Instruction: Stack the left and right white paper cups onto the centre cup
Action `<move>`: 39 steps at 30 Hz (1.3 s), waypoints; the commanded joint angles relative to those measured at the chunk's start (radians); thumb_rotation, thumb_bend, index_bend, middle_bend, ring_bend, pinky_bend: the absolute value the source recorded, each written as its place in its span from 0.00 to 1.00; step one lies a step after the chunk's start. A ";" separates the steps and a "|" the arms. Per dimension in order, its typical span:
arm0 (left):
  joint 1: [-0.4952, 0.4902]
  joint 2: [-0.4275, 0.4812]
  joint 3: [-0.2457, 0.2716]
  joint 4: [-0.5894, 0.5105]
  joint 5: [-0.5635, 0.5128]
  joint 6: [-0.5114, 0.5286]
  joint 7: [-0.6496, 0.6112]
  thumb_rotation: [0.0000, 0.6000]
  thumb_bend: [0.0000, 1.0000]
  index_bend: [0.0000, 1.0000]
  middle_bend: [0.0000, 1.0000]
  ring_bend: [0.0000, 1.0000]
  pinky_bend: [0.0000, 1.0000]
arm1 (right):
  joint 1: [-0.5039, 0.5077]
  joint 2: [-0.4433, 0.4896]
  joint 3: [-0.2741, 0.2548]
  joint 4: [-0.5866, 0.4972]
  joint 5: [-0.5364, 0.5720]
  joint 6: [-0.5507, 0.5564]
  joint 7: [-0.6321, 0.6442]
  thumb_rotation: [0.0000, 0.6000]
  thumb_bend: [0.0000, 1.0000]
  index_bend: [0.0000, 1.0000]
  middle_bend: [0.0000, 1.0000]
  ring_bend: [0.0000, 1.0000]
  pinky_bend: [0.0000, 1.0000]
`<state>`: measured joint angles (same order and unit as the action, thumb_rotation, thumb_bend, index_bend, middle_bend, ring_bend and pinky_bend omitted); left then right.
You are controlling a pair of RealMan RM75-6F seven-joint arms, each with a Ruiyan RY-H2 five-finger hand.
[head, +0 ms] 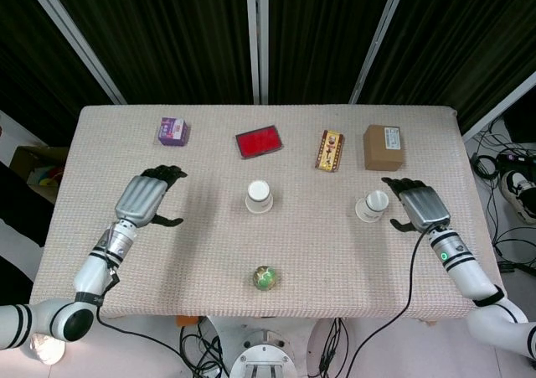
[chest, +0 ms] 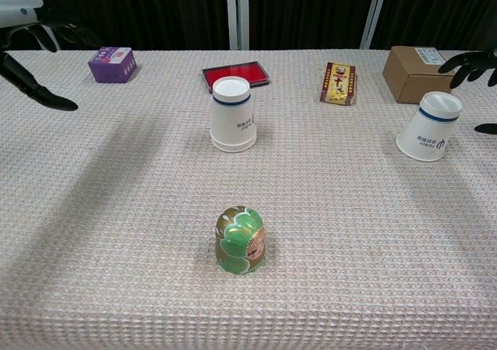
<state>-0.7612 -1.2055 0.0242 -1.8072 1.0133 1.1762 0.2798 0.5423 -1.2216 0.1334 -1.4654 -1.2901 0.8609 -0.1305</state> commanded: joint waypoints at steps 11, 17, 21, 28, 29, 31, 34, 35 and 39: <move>0.097 0.028 -0.005 -0.022 0.088 0.033 -0.016 0.84 0.06 0.20 0.16 0.14 0.24 | 0.045 -0.088 -0.001 0.062 -0.046 0.044 0.002 1.00 0.39 0.48 0.47 0.31 0.40; 0.143 0.042 -0.009 -0.037 0.122 0.064 -0.016 0.84 0.06 0.20 0.16 0.14 0.24 | 0.074 -0.016 0.059 -0.054 -0.098 0.100 0.081 1.00 0.39 0.49 0.47 0.32 0.40; 0.171 0.053 -0.003 -0.052 0.143 0.073 -0.008 0.84 0.06 0.20 0.16 0.14 0.24 | 0.137 0.012 0.121 -0.132 -0.082 0.071 0.086 1.00 0.39 0.50 0.47 0.31 0.40; 0.211 0.060 -0.005 -0.065 0.172 0.077 -0.015 0.84 0.06 0.20 0.16 0.14 0.23 | 0.279 -0.040 0.180 -0.181 0.040 -0.053 -0.017 1.00 0.39 0.50 0.45 0.31 0.40; 0.215 0.060 -0.006 -0.063 0.174 0.076 -0.017 0.84 0.06 0.20 0.16 0.14 0.23 | 0.296 -0.052 0.184 -0.178 0.061 -0.066 -0.031 1.00 0.39 0.50 0.45 0.31 0.40; 0.223 0.060 -0.009 -0.058 0.177 0.072 -0.024 0.84 0.06 0.20 0.16 0.14 0.24 | 0.332 -0.080 0.193 -0.171 0.107 -0.091 -0.054 1.00 0.39 0.50 0.45 0.31 0.40; 0.234 0.061 -0.013 -0.049 0.180 0.065 -0.033 0.84 0.06 0.20 0.16 0.14 0.23 | 0.376 -0.112 0.197 -0.161 0.156 -0.115 -0.083 1.00 0.39 0.50 0.45 0.31 0.40; 0.237 0.061 -0.015 -0.047 0.181 0.062 -0.036 0.84 0.06 0.20 0.16 0.14 0.23 | 0.388 -0.120 0.195 -0.157 0.167 -0.120 -0.097 1.00 0.39 0.50 0.45 0.31 0.40; 0.249 0.063 -0.021 -0.036 0.183 0.050 -0.051 0.84 0.06 0.20 0.16 0.14 0.24 | 0.436 -0.152 0.182 -0.141 0.212 -0.135 -0.152 1.00 0.39 0.50 0.44 0.31 0.40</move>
<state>-0.5143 -1.1434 0.0048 -1.8449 1.1953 1.2283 0.2316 0.9623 -1.3582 0.3198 -1.6157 -1.0931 0.7356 -0.2648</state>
